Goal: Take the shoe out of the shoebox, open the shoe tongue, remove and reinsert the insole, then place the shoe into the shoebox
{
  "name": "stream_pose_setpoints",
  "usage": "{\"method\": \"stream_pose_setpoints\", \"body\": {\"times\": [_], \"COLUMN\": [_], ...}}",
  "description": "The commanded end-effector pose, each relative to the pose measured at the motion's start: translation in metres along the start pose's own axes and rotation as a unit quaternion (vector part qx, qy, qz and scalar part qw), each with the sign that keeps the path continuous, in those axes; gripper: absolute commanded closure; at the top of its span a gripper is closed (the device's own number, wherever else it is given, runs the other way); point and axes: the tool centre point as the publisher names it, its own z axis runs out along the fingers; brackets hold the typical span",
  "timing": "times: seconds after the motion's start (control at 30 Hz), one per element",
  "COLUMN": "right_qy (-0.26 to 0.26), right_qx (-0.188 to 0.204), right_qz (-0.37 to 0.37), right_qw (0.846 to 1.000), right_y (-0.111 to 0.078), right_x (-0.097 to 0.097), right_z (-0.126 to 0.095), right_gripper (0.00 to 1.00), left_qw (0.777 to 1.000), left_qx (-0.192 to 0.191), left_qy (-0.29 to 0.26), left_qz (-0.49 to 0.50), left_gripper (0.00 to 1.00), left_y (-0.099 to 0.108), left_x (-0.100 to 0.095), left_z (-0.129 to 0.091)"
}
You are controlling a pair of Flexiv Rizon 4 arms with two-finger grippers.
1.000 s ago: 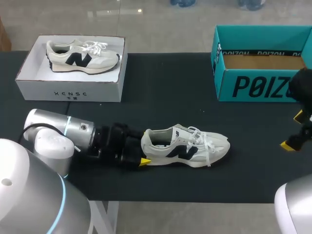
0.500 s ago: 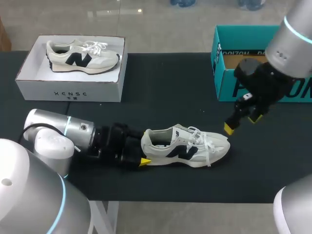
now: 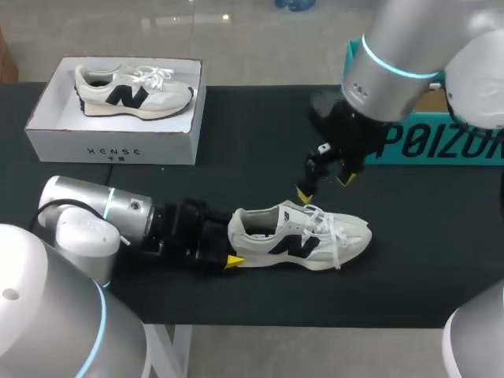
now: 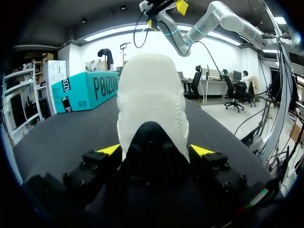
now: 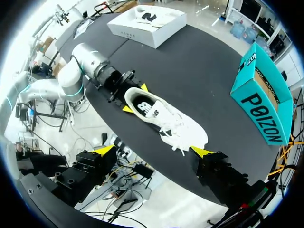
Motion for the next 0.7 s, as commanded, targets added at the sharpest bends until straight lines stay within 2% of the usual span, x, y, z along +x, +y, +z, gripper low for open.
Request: {"method": "stream_pose_setpoints", "body": {"times": [0.03,0.23,0.3,0.33,0.37,0.5,0.7], "right_qy": [-0.002,-0.002,-0.028,-0.035,-0.03,-0.065,-0.076], "right_qx": [0.112,0.112,0.127,0.114,0.11,0.091,0.057], "right_qz": [0.0,0.0,0.053,0.094,0.099,0.182,0.21], "right_qw": [0.994,0.994,0.99,0.988,0.988,0.977,0.973], "right_y": [0.022,0.022,0.015,0.011,0.01,0.003,-0.004], "right_x": [0.003,0.003,0.009,0.011,0.014,0.022,0.028], "right_z": [-0.001,-0.001,0.004,0.004,0.006,0.012,0.027], "right_gripper": [0.0,0.0,0.0,0.0,0.0,0.0,0.0], "left_qw": [1.0,1.0,1.0,1.0,1.0,1.0,1.0], "left_qx": [0.0,0.0,0.0,0.0,0.0,0.0,0.0], "left_qy": [-0.001,-0.001,-0.001,-0.001,-0.001,-0.001,-0.001], "left_qz": [0.0,0.0,0.0,0.0,0.0,0.0,0.0], "left_gripper": [1.0,1.0,1.0,1.0,1.0,1.0,1.0], "left_y": [0.004,0.004,0.004,0.004,0.004,0.004,0.004], "left_x": [0.0,0.0,0.0,0.0,0.0,0.0,0.0], "left_z": [0.004,0.004,0.004,0.004,0.004,0.004,0.004]}}
